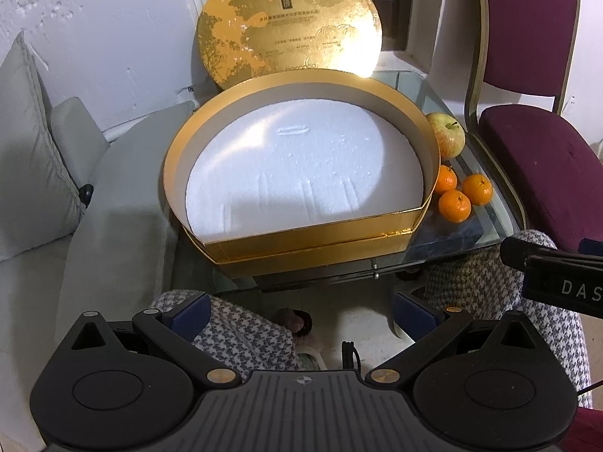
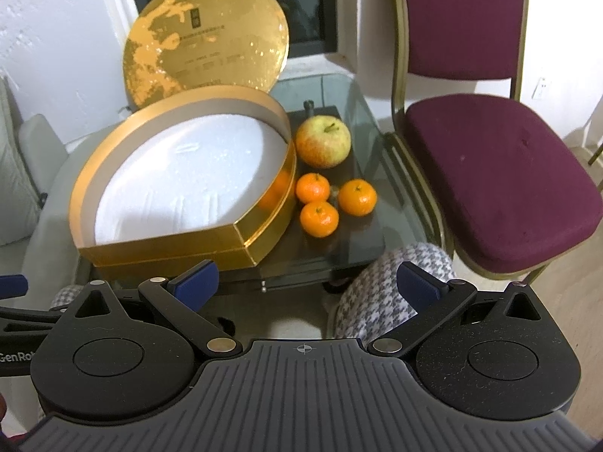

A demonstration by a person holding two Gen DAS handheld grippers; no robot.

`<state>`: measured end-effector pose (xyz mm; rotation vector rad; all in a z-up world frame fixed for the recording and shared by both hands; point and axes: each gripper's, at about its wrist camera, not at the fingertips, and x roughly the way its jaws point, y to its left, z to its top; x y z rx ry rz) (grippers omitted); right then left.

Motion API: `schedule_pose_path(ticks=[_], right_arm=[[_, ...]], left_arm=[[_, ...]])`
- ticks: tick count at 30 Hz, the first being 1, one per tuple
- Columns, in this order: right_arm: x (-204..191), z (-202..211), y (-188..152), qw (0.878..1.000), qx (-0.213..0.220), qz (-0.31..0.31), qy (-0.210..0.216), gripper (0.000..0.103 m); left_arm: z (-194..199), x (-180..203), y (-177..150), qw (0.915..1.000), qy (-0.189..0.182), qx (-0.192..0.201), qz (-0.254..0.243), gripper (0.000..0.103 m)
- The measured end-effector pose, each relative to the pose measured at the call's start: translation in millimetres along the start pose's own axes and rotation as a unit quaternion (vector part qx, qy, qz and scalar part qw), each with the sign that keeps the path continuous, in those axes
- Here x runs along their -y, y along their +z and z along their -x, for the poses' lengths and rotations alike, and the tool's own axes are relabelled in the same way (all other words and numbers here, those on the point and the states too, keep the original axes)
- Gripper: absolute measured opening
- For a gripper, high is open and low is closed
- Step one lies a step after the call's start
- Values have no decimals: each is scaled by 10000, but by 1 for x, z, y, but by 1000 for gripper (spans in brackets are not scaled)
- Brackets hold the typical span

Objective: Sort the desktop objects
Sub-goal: 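Reach the right gripper down to a mandarin on the dark tray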

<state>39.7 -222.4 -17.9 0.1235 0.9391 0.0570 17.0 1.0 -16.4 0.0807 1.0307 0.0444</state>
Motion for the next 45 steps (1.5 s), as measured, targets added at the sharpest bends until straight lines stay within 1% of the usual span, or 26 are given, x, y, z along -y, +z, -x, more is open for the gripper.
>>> schedule_pose_path(ticks=[9,14,18,24,27,32,35,37,40,42,44,45], right_arm=[[11,-23,2,9992,-274,-263,149,103],[21,-38,10,9985,-192,-423,300,103],[29,-50,16,9975,-101,-555,429,103],[41,-69,25,9955,21,-731,602,103],[40,-81,28,9974,-94,-546,452,103],[38,-102,33,9991,-287,-237,201,103],[41,-111,36,9995,-286,-145,46,102],[48,-115,40,9995,-233,-219,28,99],[61,-123,48,9989,-163,-433,15,96],[70,-130,54,9983,-174,-562,19,92],[76,-139,58,9980,-214,-594,17,83],[77,-144,60,9979,-237,-603,-5,82]], left_arm=[[-14,-5,5,9995,-108,-233,166,102],[-22,-6,10,9993,-211,-267,134,102],[-29,-14,20,9994,-111,-163,293,102],[-37,-18,34,9995,-63,97,300,102],[-45,-15,37,9997,-114,41,229,102],[-61,-6,41,9996,-91,-254,70,102],[-65,-5,42,9994,-132,-322,18,99],[-67,-5,43,9993,-185,-327,6,94],[-70,-6,46,9994,-225,-261,24,94],[-72,-7,50,9995,-196,-229,88,94],[-75,-8,53,9995,-157,-203,156,95],[-76,-8,55,9995,-137,-196,182,95]])
